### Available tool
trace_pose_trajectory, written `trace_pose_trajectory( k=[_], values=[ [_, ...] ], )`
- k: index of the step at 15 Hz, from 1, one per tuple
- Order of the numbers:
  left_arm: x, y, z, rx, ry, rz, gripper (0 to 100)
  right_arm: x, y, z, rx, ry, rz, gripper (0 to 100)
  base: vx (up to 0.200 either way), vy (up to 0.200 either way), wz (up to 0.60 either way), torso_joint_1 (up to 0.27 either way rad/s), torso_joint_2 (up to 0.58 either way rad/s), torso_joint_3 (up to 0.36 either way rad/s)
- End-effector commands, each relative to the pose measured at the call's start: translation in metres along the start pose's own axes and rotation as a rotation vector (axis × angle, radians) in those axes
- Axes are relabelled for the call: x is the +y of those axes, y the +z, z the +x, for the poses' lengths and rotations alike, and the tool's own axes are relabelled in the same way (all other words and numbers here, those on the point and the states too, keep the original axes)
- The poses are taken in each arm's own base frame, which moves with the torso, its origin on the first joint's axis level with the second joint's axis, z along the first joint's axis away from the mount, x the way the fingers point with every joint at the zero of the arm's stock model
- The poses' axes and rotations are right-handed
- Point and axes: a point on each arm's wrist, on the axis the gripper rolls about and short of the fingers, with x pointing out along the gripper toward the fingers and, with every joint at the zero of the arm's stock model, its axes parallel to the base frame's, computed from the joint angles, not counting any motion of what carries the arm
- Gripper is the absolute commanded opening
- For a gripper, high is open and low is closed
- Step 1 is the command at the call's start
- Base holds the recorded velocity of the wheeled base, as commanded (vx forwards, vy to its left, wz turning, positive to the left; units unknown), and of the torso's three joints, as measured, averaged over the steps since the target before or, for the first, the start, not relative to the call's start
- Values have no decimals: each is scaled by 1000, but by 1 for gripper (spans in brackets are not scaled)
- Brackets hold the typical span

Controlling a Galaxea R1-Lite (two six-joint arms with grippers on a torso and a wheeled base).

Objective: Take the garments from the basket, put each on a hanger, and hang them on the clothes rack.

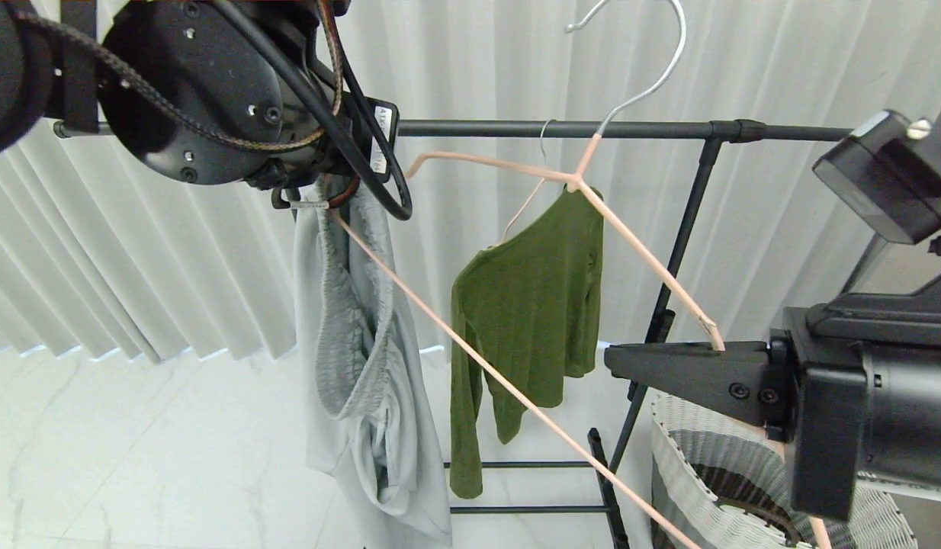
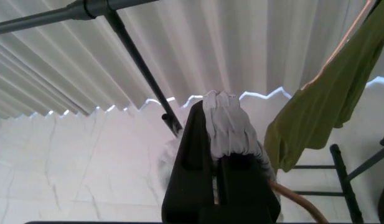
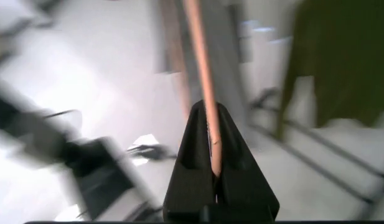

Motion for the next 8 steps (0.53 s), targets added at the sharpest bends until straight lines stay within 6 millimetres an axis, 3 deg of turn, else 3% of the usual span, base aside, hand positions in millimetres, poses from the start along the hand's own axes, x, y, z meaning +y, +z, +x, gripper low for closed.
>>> trace_pose_trajectory(
  k=[1, 5, 8],
  values=[
    [-2, 1, 6, 3, 10, -2, 0, 1, -1, -3, -3, -6, 0, 0, 0, 0, 0, 0, 0, 0],
    [3, 1, 11, 10, 33, -4, 0, -10, -3, 9, -26, -163, 7, 0, 0, 0, 0, 0, 0, 0],
    [2, -1, 9, 12, 30, 0, 0, -13, -4, 15, -22, -184, 9, 0, 0, 0, 0, 0, 0, 0]
  ],
)
